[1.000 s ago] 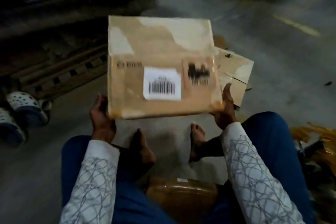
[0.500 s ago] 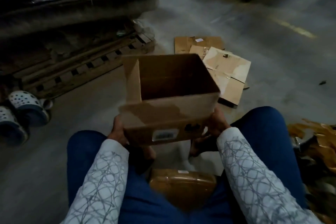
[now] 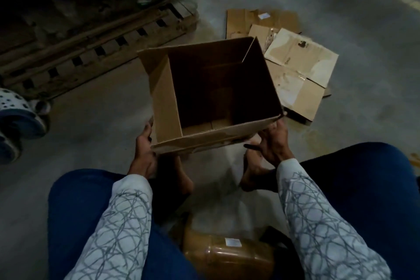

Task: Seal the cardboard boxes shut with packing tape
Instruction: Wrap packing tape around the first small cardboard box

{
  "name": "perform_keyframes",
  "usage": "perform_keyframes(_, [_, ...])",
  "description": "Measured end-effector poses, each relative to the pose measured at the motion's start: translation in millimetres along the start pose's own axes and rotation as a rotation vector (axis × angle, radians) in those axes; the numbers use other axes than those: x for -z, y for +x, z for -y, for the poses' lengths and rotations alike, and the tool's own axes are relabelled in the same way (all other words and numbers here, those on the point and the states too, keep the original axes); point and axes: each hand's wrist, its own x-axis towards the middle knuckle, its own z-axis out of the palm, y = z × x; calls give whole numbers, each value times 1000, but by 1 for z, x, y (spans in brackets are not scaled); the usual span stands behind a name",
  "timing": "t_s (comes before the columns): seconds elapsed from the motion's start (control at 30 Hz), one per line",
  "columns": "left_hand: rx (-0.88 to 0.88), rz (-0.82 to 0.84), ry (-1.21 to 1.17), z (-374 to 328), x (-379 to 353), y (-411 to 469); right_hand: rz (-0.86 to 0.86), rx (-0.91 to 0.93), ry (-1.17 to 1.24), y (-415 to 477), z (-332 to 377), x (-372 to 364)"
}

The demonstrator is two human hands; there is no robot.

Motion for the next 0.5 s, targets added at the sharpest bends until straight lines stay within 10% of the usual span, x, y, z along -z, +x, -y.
perform_keyframes(0.27, [239, 2, 337, 86, 35, 69, -86, -208, -164, 30, -56, 12])
perform_keyframes(0.5, [-17, -133, 572, 75, 21, 75, -115, -79, -365, 23, -60, -15])
